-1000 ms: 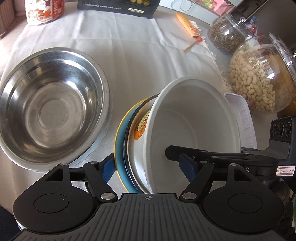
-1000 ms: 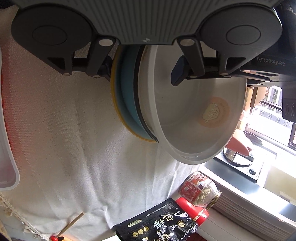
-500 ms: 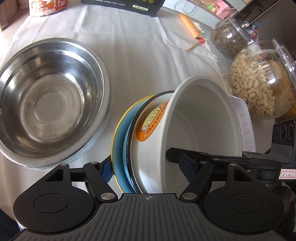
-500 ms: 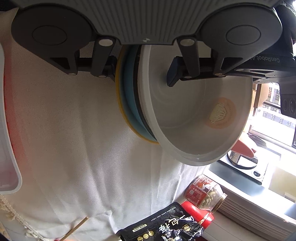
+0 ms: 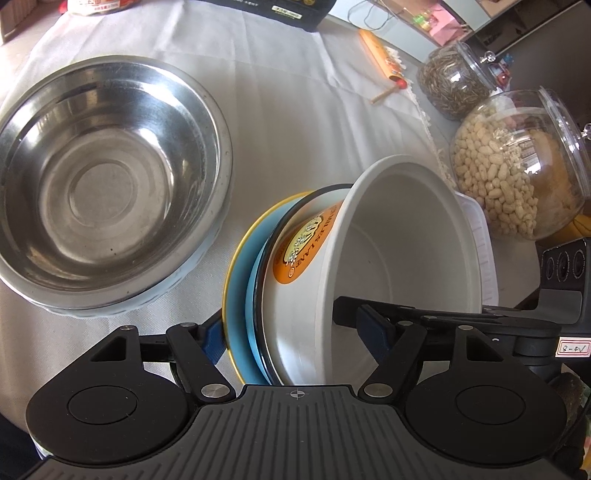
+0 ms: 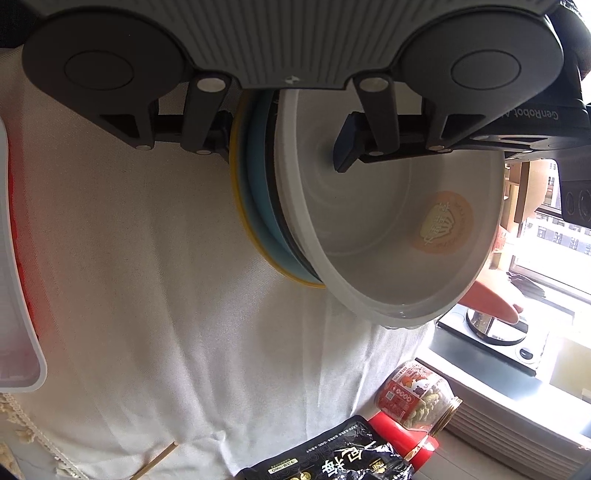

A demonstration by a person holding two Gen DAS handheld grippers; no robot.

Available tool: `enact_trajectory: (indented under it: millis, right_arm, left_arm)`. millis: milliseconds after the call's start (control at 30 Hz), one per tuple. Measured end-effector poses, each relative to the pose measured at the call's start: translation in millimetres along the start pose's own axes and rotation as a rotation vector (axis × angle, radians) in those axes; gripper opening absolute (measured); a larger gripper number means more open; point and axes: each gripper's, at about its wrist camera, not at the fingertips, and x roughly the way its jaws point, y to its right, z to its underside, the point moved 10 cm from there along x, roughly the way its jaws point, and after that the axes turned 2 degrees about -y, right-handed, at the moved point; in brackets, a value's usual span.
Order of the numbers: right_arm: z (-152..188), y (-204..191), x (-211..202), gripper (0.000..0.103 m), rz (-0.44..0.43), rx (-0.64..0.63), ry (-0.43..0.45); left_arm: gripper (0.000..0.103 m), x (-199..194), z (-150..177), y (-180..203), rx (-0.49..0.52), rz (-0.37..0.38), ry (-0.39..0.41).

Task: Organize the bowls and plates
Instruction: 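Grasp the rim of the bowl stack with both tools and lift it, then carry the bowl stack over the steel bowl and lower it inside with both tools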

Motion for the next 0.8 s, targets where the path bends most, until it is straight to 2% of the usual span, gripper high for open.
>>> enact_trajectory:
  millis: [200,333,433,500,633,733,800]
  right_arm:
    - [-3.5,-4.2,-6.0,0.054,0.024,0.002,0.007]
    - [-13.9,-11.1,-21.6,0.055,0.053,-0.009,0.03]
    - [-28.1,-29.7,-37.0,0.056,0.059,-0.053,0.058]
    - [-40.1,-50.8,-46.5,0.057,0.066,-0.113,0.087]
    - [-68.6,-100.6,-43.3,0.057,0.039,-0.222,0.113]
    - [-80.2,-127.4,-18.0,0.057,0.005,-0.266,0.079]
    - [-83.0,-142.1,11.6,0.057,-0.014,-0.283,0.023]
  left_arm:
    - [0.076,-5.9,-3.3,5.3,-0.001,0.033,0.019]
    - [0.076,-19.9,-15.0,11.2,-0.012,0.087,0.044]
    - [0.076,-45.9,-29.2,12.1,-0.007,0.123,0.105]
    - [0.076,-69.1,-40.8,7.5,-0.011,0.131,0.173]
    - [0.076,-104.9,-57.2,-24.6,-0.063,0.106,0.289]
    - [0.076,-112.5,-58.8,-59.7,-0.142,0.067,0.312]
    - [0.076,-111.7,-56.0,-85.8,-0.201,0.027,0.304]
